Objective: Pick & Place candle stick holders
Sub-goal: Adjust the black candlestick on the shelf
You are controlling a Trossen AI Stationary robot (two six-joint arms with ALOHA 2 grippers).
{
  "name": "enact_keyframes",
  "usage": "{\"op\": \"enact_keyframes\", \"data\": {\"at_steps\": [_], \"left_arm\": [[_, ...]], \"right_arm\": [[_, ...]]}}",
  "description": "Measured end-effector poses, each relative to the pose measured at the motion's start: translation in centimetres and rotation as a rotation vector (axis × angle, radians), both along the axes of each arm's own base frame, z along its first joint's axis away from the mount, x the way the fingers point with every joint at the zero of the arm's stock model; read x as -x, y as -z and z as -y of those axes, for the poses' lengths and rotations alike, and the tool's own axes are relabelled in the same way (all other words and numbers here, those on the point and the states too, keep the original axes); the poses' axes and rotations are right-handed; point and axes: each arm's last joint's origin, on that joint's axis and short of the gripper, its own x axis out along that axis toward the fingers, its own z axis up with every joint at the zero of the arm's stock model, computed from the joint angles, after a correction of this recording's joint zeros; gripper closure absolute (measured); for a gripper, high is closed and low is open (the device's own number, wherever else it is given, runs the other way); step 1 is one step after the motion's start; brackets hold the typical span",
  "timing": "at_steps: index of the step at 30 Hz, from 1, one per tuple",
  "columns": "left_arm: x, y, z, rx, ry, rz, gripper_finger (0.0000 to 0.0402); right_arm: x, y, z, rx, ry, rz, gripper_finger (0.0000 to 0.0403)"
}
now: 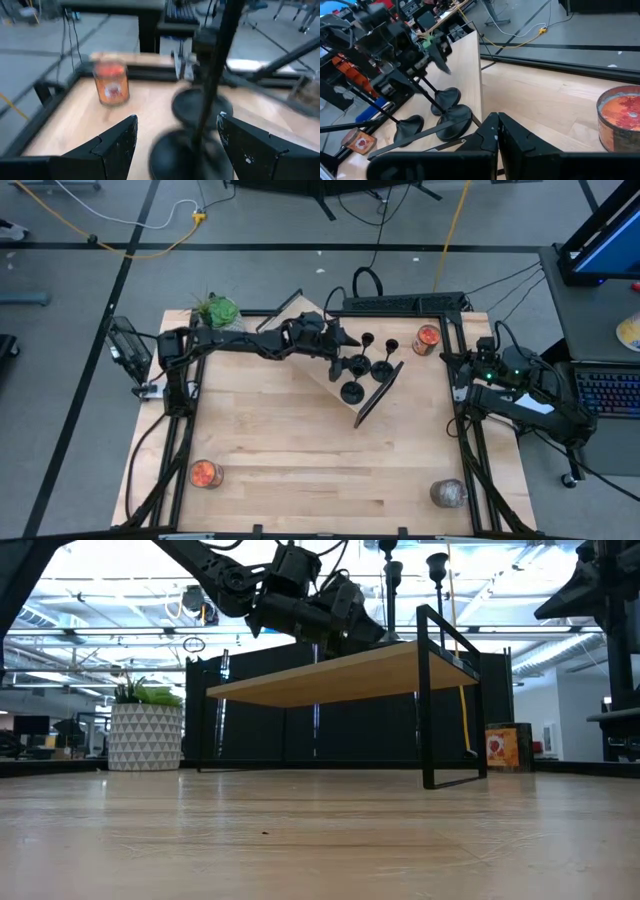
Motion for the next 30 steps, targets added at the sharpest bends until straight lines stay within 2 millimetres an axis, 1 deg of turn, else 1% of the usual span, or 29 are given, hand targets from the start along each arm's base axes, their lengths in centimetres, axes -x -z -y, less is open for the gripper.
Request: {"op": "enact_keyframes", "data": {"at_steps": [3, 8, 30], "left_arm": [[-0.3, -0.5, -0.1, -0.006, 0.008, 0.016, 0.0119], [-0.8, 0.5, 0.0, 0.001, 0.022, -0.023, 0.0119], [-0.8, 0.5, -0.1, -0.002, 0.024, -0.023, 0.0119]], "right_arm": [[0.0, 0.0, 0.0, 0.001, 0.0, 0.001, 0.0403], [0.0, 0.0, 0.0, -0.001, 0.0, 0.001, 0.0403], [0.0, 0.0, 0.0, -0.008, 0.002, 0.005, 0.0403]]}}
